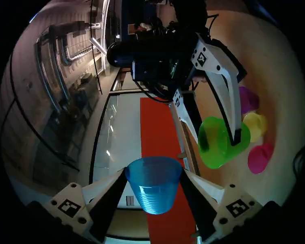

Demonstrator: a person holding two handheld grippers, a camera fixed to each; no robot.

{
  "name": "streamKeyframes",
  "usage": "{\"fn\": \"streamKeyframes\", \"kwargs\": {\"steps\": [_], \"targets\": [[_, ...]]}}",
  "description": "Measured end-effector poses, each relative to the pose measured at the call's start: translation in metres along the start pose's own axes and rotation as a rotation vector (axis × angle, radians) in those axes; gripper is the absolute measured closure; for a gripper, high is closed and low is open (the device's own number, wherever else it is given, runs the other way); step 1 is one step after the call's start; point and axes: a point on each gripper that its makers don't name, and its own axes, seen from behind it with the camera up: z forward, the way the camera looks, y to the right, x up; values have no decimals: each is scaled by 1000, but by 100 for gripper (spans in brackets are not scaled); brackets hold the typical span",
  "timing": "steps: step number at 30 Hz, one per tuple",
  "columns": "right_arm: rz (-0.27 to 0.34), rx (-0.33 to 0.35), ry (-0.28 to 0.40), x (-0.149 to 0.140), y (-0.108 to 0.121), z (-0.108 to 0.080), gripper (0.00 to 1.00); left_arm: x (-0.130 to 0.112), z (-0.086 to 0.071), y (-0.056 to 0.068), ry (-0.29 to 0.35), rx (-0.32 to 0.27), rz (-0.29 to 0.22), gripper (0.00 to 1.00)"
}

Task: Pour water

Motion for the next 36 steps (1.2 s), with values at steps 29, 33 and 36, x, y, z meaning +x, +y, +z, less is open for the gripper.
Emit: {"fn": "streamKeyframes", "kwargs": {"steps": [29,33,36], "targets": [[-11,-9,3,6,1,-5,9,-11,-2,6,-14,34,-373,12],[-13,-9,4,7,1,-5,9,-12,-2,6,-16,36,-405,12],[-12,-9,5,7,1,-5,9,-15,-2,6,-21,43,-436,12]]}}
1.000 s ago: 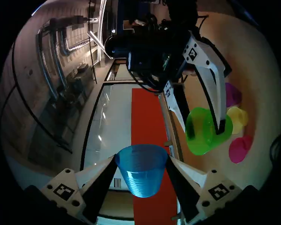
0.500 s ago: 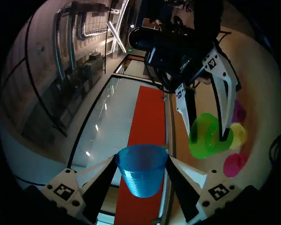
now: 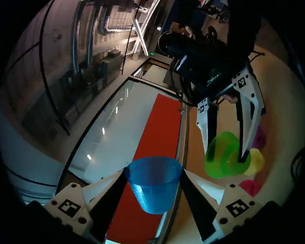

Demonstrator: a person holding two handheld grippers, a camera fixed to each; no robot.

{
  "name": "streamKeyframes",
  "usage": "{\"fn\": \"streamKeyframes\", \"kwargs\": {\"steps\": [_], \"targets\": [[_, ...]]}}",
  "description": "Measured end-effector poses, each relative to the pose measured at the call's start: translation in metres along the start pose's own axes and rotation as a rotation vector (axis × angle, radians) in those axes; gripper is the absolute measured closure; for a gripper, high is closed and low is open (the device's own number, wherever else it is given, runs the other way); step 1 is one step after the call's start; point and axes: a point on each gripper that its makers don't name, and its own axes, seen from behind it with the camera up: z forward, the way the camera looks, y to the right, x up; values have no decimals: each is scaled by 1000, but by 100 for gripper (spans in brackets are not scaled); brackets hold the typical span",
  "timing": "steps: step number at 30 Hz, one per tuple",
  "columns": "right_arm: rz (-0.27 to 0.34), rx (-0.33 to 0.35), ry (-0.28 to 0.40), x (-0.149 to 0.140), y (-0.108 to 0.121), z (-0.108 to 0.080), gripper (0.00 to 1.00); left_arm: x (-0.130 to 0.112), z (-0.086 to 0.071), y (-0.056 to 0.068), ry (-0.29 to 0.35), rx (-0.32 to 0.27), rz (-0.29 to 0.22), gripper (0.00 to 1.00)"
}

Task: Pour water

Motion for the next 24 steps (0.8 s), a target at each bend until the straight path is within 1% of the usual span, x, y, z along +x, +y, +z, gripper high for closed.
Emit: {"fn": "streamKeyframes", "kwargs": {"steps": [6,9,13,16,24], "targets": [[-1,-3,1,0,0,0,9,-8,-1,-4,-13,15,-87,12],[-1,-5,2,0,1,0,9,-14,-2,-5,-23,23,-149,12],[0,-7,4,0,1,-1,9,-19,-4,-7,-32,31,-246,12],[-1,-9,3,1,2,-1,9,-21,-6,-8,-38,34,-304,12],[1,-15,9,4,2,-1,9,-30,-6,-5,-77,30,-404,12]]}}
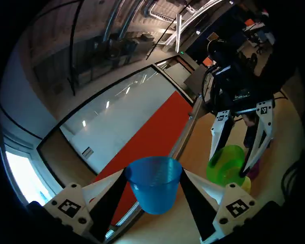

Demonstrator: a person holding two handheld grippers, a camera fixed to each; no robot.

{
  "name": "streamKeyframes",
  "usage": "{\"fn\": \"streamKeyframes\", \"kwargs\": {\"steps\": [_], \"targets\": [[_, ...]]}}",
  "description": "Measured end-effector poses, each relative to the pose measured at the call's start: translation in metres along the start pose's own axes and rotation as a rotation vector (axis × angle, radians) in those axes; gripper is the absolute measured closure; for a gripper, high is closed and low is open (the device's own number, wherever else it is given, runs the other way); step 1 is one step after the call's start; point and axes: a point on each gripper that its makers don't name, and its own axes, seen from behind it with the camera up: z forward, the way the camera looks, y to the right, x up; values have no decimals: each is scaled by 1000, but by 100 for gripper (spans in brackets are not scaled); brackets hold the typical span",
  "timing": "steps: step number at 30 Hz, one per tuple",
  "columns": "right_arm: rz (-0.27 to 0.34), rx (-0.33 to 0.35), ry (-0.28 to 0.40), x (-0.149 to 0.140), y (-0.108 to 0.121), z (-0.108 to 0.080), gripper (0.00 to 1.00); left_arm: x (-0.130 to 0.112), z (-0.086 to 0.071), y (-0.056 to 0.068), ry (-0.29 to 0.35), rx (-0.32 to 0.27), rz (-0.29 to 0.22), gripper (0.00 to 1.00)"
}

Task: Pour water

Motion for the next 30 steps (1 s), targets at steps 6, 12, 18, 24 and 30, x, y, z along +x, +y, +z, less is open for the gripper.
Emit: {"fn": "streamKeyframes", "kwargs": {"steps": [6,12,18,24,30], "targets": [[-5,-2,-2,2,0,-1,9,-5,2,0,-14,-9,-93,12],[-2,-10,1,3,2,-2,9,-8,5,-3,-27,-16,-211,12],[0,-17,7,8,2,-1,9,-17,6,-11,-55,8,-308,12],[-3,-20,9,12,2,-1,9,-23,4,-13,-71,20,-366,12],[-4,-22,14,17,1,-1,9,-20,1,-18,-59,23,-474,12]]}}
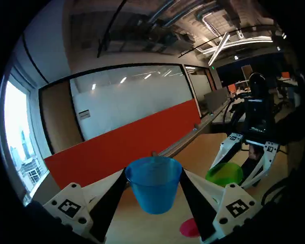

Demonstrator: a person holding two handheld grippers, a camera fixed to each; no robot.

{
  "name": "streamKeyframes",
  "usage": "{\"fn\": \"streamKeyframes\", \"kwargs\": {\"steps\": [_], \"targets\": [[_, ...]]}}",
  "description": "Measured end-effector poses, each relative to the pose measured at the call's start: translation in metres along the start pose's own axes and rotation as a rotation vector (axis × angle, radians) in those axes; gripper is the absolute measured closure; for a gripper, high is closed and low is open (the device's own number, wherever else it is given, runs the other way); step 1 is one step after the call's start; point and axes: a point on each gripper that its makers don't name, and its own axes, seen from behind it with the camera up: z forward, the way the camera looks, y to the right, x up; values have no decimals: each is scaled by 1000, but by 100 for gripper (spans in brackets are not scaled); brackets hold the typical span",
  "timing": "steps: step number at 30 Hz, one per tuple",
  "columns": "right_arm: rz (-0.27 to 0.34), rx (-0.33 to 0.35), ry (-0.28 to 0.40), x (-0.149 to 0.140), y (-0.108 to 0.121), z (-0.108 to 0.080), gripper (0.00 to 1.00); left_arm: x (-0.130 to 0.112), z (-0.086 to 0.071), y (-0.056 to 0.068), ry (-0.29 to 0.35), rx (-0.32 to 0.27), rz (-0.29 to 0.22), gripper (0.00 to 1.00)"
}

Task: Pour water

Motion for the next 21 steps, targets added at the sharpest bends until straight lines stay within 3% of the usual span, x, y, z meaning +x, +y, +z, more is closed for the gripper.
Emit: {"fn": "streamKeyframes", "kwargs": {"steps": [11,21], "targets": [[7,-8,6,1,2,-3,9,8,-4,-2,21,-27,-234,12],[24,-7,8,8,1,-3,9,7,-10,5,11,-82,-322,12]]}}
